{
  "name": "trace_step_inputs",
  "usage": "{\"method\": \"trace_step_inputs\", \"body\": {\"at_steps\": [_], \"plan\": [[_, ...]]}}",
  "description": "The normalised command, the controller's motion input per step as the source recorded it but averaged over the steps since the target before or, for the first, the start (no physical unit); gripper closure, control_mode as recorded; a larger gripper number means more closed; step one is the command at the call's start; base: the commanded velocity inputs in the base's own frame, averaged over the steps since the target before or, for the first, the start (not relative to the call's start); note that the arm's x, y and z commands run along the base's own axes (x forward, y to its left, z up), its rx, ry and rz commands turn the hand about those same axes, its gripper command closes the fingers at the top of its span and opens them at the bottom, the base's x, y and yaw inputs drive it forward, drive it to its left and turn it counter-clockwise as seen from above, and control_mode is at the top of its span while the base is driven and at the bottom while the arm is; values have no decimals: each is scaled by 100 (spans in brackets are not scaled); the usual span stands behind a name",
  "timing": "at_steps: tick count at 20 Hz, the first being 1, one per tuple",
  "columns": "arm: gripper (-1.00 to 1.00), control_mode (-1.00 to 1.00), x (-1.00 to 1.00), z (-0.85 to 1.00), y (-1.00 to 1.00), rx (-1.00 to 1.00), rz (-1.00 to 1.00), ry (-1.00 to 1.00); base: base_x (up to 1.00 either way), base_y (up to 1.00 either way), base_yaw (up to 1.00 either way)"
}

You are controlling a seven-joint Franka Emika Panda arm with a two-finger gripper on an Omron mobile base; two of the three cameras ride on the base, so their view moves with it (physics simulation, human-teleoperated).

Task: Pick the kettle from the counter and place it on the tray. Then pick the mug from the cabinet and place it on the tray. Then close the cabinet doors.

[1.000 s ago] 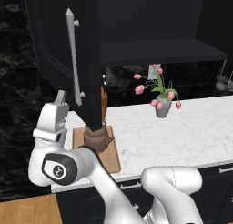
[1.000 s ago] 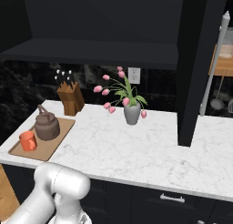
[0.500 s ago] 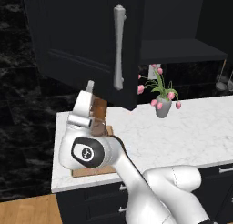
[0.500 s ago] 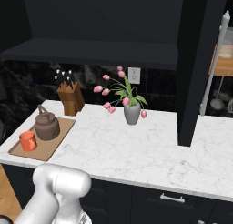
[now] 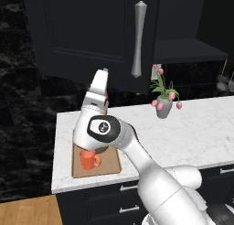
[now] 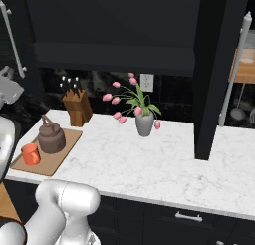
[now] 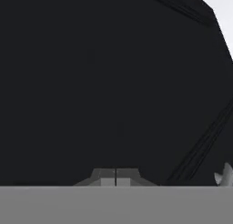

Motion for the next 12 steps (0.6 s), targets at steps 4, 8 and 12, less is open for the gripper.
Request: {"method": "trace_step_inputs", "body": {"at_steps": [4,8,12], "plan": [[100,-100,31,67,-61,3,0,28,0,0,0],[100,-100,46,38,-58,0,0,26,0,0,0],[100,-100,57,7,-66,0,0,23,0,0,0]]}}
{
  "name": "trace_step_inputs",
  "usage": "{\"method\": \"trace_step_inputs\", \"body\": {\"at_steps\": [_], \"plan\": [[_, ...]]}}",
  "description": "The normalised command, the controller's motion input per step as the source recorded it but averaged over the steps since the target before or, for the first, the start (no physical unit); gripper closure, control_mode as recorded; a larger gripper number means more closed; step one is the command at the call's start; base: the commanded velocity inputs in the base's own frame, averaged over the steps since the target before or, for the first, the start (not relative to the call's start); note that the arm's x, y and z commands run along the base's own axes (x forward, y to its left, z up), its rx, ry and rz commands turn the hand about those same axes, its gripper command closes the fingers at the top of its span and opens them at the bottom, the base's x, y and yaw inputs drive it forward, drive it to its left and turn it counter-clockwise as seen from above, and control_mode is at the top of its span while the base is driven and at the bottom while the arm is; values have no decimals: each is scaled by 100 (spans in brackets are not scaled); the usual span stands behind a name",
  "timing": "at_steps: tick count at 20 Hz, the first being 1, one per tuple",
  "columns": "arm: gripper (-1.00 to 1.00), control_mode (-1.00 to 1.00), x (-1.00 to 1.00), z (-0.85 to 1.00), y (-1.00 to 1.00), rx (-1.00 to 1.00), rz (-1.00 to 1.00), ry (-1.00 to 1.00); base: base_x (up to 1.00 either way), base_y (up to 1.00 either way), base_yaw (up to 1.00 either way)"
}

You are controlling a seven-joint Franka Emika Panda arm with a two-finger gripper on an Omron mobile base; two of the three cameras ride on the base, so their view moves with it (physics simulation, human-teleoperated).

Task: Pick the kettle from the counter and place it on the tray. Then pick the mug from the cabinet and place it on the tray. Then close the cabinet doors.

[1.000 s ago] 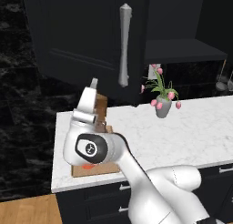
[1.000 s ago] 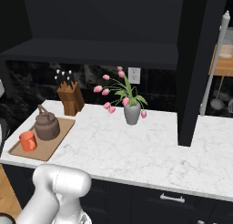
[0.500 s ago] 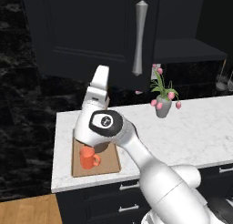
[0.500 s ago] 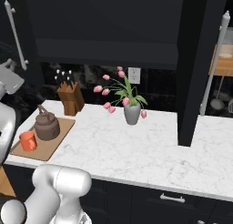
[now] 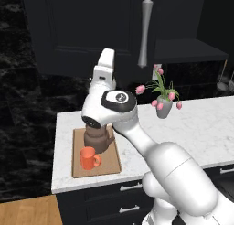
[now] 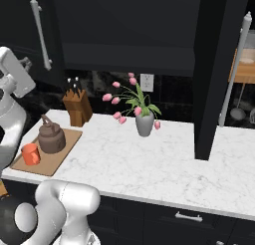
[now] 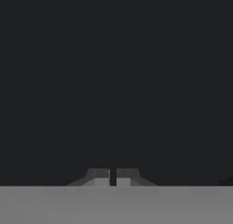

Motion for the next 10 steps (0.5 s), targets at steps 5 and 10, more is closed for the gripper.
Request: {"method": "trace_step_inputs", "body": {"at_steps": [5,10], "plan": [[100,-100,80,-7,-73,0,5,21,0,0,0],[100,-100,71,-4,-62,3,8,10,0,0,0]]}}
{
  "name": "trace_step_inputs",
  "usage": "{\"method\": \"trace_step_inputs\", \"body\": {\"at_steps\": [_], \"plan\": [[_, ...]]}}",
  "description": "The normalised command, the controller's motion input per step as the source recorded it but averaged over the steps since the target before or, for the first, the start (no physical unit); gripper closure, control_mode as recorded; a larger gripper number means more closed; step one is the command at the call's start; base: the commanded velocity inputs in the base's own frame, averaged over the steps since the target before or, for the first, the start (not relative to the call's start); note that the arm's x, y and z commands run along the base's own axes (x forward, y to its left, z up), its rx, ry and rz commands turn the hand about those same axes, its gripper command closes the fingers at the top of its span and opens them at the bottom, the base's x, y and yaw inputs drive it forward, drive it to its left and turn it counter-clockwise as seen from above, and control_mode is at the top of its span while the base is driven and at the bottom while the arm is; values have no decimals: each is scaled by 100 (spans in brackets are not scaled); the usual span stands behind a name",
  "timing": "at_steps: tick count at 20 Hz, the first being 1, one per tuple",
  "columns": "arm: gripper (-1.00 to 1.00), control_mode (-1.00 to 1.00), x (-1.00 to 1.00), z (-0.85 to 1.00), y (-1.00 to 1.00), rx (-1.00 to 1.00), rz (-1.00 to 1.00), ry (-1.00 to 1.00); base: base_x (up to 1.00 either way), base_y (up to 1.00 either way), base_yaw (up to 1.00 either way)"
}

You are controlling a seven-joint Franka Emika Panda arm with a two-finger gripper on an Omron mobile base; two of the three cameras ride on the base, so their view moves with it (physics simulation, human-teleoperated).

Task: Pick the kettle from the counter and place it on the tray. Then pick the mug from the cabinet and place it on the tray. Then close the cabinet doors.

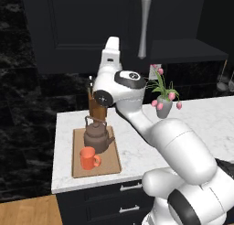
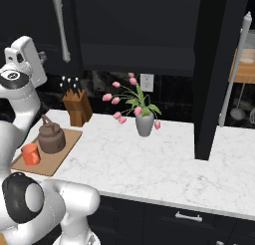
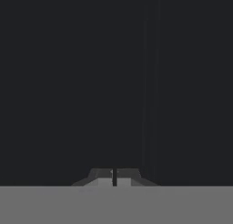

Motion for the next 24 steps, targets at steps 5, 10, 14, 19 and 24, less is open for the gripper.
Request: {"method": "trace_step_inputs", "body": {"at_steps": [5,10,14,19,24], "plan": [[100,-100,30,3,-36,1,13,0,0,0,0],[100,-100,37,0,-44,1,15,1,0,0,0],[100,-100,38,0,-36,5,15,2,0,0,0],[100,-100,41,0,-12,4,11,7,0,0,0],[100,-100,55,0,0,3,11,12,0,0,0]]}}
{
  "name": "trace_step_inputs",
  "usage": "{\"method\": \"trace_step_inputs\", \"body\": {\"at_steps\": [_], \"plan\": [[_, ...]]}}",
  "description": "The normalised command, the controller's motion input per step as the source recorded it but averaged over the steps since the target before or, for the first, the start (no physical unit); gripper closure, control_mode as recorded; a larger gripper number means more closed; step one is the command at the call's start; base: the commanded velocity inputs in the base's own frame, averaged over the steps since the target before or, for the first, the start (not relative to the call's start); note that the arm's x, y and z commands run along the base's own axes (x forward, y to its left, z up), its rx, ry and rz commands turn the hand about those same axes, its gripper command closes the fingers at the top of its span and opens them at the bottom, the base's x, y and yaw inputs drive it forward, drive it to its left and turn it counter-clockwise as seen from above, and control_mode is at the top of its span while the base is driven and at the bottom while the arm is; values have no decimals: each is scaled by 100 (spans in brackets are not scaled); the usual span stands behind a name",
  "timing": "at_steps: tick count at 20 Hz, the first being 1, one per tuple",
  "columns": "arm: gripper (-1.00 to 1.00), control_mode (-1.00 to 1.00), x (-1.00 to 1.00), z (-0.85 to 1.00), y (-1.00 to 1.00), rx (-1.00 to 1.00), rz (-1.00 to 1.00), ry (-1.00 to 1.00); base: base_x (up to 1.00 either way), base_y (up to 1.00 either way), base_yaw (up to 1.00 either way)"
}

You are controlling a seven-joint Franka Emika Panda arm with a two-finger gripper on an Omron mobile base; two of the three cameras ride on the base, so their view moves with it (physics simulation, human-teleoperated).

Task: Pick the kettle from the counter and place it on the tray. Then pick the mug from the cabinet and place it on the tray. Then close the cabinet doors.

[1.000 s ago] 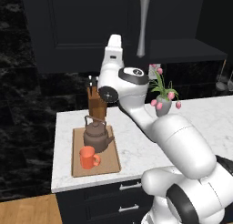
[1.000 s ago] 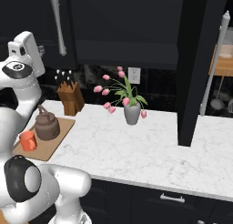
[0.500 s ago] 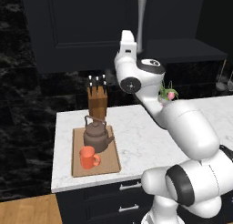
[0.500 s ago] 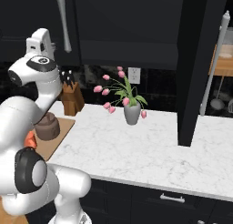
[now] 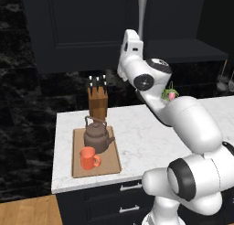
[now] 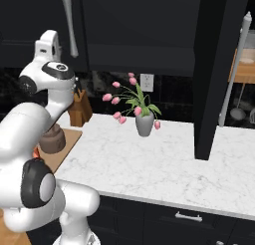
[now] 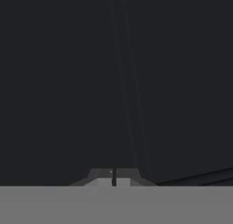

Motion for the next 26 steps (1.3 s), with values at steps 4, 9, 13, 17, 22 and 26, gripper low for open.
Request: {"method": "trace_step_inputs", "body": {"at_steps": [4,9,13,17,22,26], "plan": [[100,-100,57,0,0,2,10,13,0,0,0],[100,-100,24,11,0,0,8,18,0,0,0],[100,-100,-43,34,0,0,4,20,0,0,0],[100,-100,-73,50,0,0,1,22,0,0,0],[100,-100,-82,46,0,1,0,24,0,0,0],[100,-100,-100,14,0,1,0,12,0,0,0]]}}
